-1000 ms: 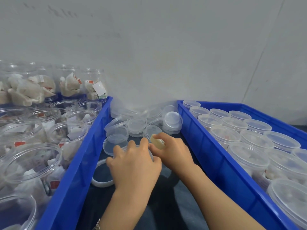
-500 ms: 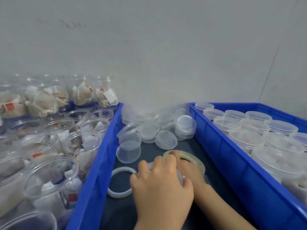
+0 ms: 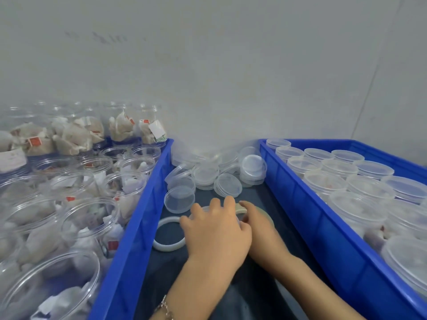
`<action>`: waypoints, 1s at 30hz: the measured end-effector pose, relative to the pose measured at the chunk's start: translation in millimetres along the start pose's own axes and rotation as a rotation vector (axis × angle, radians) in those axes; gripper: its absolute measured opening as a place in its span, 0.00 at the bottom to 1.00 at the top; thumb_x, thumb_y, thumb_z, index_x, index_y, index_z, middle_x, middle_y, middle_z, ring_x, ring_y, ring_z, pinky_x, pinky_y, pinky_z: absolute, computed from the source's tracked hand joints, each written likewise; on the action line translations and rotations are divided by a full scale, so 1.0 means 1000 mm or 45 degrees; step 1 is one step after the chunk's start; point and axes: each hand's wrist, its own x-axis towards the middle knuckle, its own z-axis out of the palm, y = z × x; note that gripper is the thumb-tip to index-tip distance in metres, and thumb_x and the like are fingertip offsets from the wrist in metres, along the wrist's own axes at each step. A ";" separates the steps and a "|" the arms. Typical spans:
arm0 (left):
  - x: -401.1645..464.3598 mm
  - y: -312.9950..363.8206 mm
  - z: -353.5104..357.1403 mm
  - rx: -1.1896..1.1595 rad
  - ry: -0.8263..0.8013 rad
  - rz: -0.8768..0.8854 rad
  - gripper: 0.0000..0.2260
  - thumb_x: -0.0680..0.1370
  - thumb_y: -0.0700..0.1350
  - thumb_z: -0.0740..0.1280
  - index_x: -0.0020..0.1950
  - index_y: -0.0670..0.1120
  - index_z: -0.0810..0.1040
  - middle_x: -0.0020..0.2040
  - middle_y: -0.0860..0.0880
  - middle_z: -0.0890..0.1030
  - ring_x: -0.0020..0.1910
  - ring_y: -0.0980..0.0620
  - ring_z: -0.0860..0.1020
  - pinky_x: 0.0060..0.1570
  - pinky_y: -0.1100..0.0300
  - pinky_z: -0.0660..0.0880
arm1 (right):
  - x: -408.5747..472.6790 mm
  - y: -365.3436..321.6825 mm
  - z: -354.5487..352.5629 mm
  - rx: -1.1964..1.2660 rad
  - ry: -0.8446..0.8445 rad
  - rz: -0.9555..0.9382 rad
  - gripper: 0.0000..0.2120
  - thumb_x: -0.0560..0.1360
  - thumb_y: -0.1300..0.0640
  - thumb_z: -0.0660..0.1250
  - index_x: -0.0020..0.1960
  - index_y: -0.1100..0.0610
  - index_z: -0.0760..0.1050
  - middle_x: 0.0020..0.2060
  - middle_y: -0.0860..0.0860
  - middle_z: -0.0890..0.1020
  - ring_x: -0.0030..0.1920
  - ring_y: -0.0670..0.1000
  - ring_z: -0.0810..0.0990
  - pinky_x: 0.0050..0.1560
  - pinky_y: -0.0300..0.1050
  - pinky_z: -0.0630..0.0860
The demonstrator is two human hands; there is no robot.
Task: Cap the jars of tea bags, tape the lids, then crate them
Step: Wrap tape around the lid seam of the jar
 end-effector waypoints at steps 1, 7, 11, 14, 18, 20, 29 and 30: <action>0.001 0.001 -0.002 0.039 -0.042 -0.004 0.13 0.76 0.55 0.56 0.57 0.52 0.67 0.57 0.51 0.74 0.57 0.43 0.69 0.51 0.47 0.65 | -0.009 -0.001 0.000 0.083 0.023 -0.024 0.24 0.78 0.60 0.60 0.72 0.53 0.60 0.59 0.55 0.76 0.57 0.54 0.75 0.54 0.44 0.71; 0.013 0.014 -0.006 0.198 -0.204 -0.174 0.21 0.76 0.55 0.55 0.63 0.44 0.71 0.60 0.46 0.72 0.61 0.43 0.67 0.52 0.46 0.64 | -0.064 0.007 0.021 0.204 -0.077 -0.024 0.30 0.69 0.63 0.64 0.67 0.42 0.62 0.48 0.43 0.75 0.46 0.41 0.76 0.49 0.38 0.74; 0.011 0.014 -0.005 0.168 -0.120 -0.175 0.16 0.78 0.52 0.56 0.59 0.46 0.74 0.58 0.48 0.75 0.59 0.43 0.69 0.50 0.48 0.63 | -0.076 0.001 0.032 0.203 -0.150 -0.076 0.30 0.66 0.57 0.62 0.65 0.39 0.61 0.50 0.40 0.71 0.54 0.45 0.73 0.53 0.42 0.72; 0.010 0.013 -0.008 0.056 -0.097 -0.178 0.22 0.80 0.59 0.52 0.64 0.46 0.71 0.61 0.48 0.75 0.63 0.43 0.69 0.56 0.45 0.64 | -0.077 -0.005 0.032 0.264 -0.045 -0.094 0.33 0.65 0.56 0.66 0.67 0.41 0.60 0.53 0.39 0.69 0.56 0.46 0.71 0.54 0.40 0.71; 0.004 -0.008 -0.019 -0.398 0.172 -0.192 0.35 0.75 0.67 0.50 0.78 0.51 0.50 0.75 0.47 0.63 0.75 0.45 0.57 0.71 0.41 0.51 | -0.078 -0.018 0.019 0.424 0.041 -0.107 0.48 0.64 0.50 0.71 0.70 0.35 0.40 0.58 0.31 0.61 0.62 0.39 0.64 0.58 0.29 0.62; -0.003 -0.029 -0.024 -0.497 0.278 -0.272 0.35 0.74 0.65 0.54 0.78 0.51 0.51 0.76 0.46 0.62 0.74 0.44 0.60 0.71 0.41 0.57 | -0.079 -0.024 0.011 0.462 0.044 -0.100 0.49 0.64 0.48 0.72 0.70 0.33 0.40 0.57 0.27 0.59 0.61 0.35 0.64 0.56 0.25 0.62; -0.024 -0.034 0.000 -0.864 -0.072 -0.412 0.14 0.76 0.50 0.67 0.59 0.46 0.75 0.51 0.41 0.79 0.51 0.39 0.77 0.53 0.46 0.73 | -0.082 -0.053 -0.008 0.374 -0.043 -0.144 0.40 0.70 0.57 0.70 0.75 0.47 0.51 0.67 0.49 0.61 0.68 0.50 0.63 0.64 0.37 0.63; -0.027 -0.026 -0.004 -0.843 -0.048 -0.387 0.15 0.75 0.50 0.68 0.59 0.46 0.75 0.50 0.41 0.79 0.50 0.40 0.77 0.50 0.48 0.73 | -0.083 -0.052 -0.009 0.362 0.002 -0.119 0.39 0.71 0.57 0.69 0.75 0.48 0.52 0.68 0.50 0.59 0.68 0.51 0.62 0.65 0.38 0.62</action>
